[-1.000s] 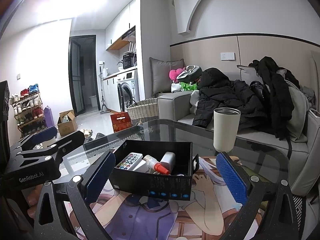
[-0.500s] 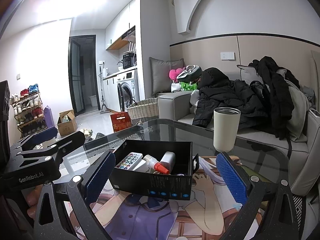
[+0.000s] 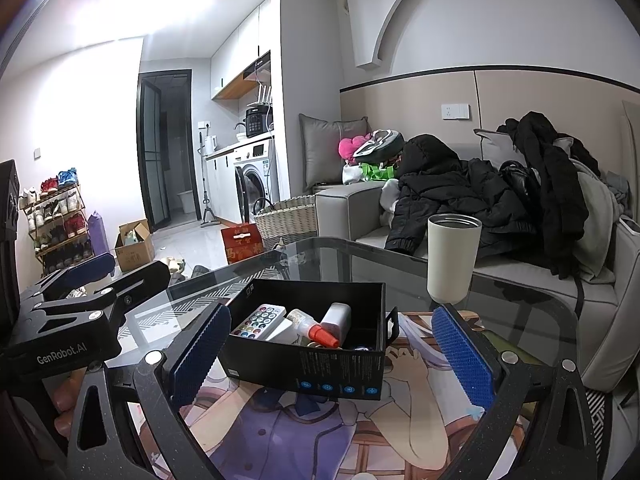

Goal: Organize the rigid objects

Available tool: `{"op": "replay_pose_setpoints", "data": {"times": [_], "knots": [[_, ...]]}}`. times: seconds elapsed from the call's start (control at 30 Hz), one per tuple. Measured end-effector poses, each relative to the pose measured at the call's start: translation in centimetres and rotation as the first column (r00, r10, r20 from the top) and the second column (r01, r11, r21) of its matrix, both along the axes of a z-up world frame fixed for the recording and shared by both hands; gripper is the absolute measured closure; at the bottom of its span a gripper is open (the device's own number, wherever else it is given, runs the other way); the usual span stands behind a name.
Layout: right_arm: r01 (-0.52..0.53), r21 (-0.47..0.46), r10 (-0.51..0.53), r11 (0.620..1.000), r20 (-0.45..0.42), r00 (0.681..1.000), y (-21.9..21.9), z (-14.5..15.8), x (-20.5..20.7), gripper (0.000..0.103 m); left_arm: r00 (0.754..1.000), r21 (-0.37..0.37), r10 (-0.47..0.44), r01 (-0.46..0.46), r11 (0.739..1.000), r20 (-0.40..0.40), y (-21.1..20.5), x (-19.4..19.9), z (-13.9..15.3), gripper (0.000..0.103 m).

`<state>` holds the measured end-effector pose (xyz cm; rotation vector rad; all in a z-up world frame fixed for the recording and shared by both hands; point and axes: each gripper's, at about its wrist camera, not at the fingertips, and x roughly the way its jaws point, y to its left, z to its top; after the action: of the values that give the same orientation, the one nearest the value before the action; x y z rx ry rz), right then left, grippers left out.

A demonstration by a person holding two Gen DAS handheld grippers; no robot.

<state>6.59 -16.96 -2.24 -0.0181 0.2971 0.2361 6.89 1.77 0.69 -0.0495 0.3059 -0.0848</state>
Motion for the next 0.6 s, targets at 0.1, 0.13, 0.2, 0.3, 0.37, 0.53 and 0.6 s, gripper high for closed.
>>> {"op": "replay_pose_setpoints", "data": {"times": [0.1, 0.13, 0.2, 0.3, 0.37, 0.53, 0.6], "knots": [[0.001, 0.001, -0.001, 1.0, 0.001, 1.0, -0.01, 0.0, -0.03, 0.001, 1.0, 0.0, -0.002, 0.002, 1.0, 0.0, -0.03, 0.0, 0.07, 0.0], [0.0, 0.0, 0.0, 1.0, 0.0, 1.0, 0.0, 0.0, 0.0, 0.001, 1.0, 0.0, -0.003, 0.003, 1.0, 0.0, -0.03, 0.01, 0.13, 0.0], [0.001, 0.001, -0.001, 1.0, -0.001, 1.0, -0.04, -0.04, -0.02, 0.001, 1.0, 0.0, -0.003, 0.003, 1.0, -0.001, -0.04, 0.01, 0.18, 0.0], [0.0, -0.001, 0.0, 1.0, -0.004, 1.0, -0.05, -0.04, 0.0, 0.001, 1.0, -0.001, -0.004, 0.004, 1.0, -0.001, -0.05, 0.01, 0.24, 0.0], [-0.002, -0.002, 0.002, 1.0, -0.005, 1.0, -0.04, -0.08, 0.07, 0.001, 1.0, 0.0, -0.006, 0.006, 1.0, -0.004, -0.04, 0.04, 0.24, 0.0], [-0.004, -0.004, 0.004, 1.0, -0.006, 1.0, -0.09, -0.13, 0.07, 0.001, 1.0, 0.001, -0.004, 0.004, 1.0, -0.001, -0.17, 0.05, 0.33, 0.0], [-0.003, -0.002, 0.003, 1.0, -0.007, 1.0, -0.09, -0.13, 0.06, 0.001, 1.0, 0.001, -0.002, 0.002, 1.0, -0.001, -0.24, 0.07, 0.35, 0.0]]}}
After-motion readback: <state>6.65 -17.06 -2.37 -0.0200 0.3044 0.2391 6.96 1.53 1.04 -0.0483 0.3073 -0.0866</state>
